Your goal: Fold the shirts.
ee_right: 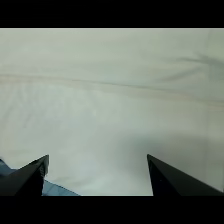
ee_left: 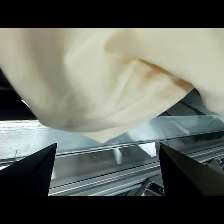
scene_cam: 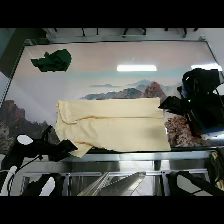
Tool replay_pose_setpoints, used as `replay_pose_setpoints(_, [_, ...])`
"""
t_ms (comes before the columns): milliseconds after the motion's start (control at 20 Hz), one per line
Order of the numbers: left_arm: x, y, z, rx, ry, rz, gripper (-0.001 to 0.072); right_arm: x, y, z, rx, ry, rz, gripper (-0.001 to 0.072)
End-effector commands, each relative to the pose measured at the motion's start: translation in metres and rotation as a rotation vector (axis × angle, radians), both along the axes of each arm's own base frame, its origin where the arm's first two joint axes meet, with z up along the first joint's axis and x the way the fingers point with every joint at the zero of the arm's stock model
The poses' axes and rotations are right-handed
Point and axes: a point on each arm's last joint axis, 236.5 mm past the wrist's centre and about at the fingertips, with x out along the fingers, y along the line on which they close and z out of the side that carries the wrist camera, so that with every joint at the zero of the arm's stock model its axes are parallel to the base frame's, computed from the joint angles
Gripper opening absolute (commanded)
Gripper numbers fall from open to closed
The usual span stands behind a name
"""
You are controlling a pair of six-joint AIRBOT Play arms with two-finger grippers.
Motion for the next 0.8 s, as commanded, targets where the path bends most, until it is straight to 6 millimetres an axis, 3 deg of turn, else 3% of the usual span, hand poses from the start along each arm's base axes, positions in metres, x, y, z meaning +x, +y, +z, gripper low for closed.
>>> replay_pose_setpoints(0, [-0.007, -0.014, -0.015, 0.012, 0.01, 0.008, 0.069, 0.0, 0.002, 0.002, 0.011, -0.004, 0.0, 0.0702])
replay_pose_setpoints(100, [-0.017, -0.019, -0.023, 0.022, 0.037, 0.007, 0.069, 0.001, 0.002, 0.002, 0.01, -0.006, 0.002, 0.0702])
replay_pose_setpoints(200, [-0.011, -0.023, -0.028, 0.03, 0.005, 0.027, 0.0689, 0.001, 0.002, 0.002, 0.009, -0.009, 0.005, 0.0702])
replay_pose_setpoints(350, [0.008, -0.025, -0.031, 0.05, -0.061, 0.07, 0.0458, 0.0, 0.002, 0.002, 0.008, -0.012, 0.012, 0.0702])
replay_pose_setpoints(500, [0.018, -0.025, -0.031, 0.059, -0.102, 0.086, 0.015, 0.0, 0.002, 0.002, 0.008, -0.012, 0.012, 0.0702])
replay_pose_setpoints(600, [0.018, -0.027, -0.032, 0.061, -0.11, 0.069, 0.0098, 0.0, 0.002, 0.002, 0.008, -0.012, 0.012, 0.0702])
replay_pose_setpoints(650, [0.016, -0.031, -0.028, 0.052, -0.118, 0.031, 0.0014, 0.0, 0.003, 0.002, 0.007, -0.013, 0.017, 0.0702])
replay_pose_setpoints(750, [0.015, -0.037, -0.009, 0.022, -0.136, -0.073, 0.0014, -0.01, 0.002, 0.0, 0.001, 0.01, 0.055, 0.0702])
